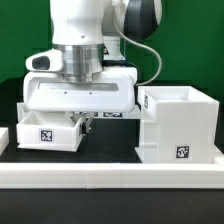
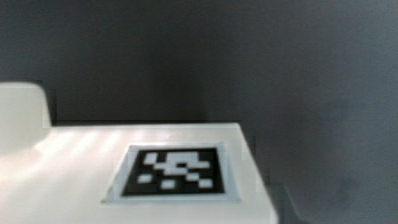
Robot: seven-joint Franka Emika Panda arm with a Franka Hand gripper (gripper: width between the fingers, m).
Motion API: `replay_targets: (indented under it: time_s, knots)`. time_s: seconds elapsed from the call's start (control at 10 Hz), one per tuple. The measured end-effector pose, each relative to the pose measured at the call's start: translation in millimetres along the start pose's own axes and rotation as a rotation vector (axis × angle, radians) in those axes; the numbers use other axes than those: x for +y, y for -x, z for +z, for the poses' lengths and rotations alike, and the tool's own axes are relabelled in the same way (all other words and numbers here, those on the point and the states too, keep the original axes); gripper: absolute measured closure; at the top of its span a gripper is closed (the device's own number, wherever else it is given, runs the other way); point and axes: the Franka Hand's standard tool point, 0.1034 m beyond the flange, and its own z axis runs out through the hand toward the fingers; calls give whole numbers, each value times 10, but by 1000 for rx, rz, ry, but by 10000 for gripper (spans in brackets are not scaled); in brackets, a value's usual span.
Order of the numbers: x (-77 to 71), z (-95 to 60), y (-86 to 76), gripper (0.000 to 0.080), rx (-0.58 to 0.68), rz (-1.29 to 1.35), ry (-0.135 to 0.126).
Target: Assemble drawer
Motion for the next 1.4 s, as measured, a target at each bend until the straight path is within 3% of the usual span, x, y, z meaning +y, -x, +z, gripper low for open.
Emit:
replay_targets:
  time_s: [0.3,0.6,1.1,1.4]
  knots:
    - [-49,16,9,757,5,-327,30]
    - [-64,17,16,757,-7,-641,35]
    - [-27,31,24,757,-16,-875,38]
    - [-56,3,-35,757,-29,-1120,65]
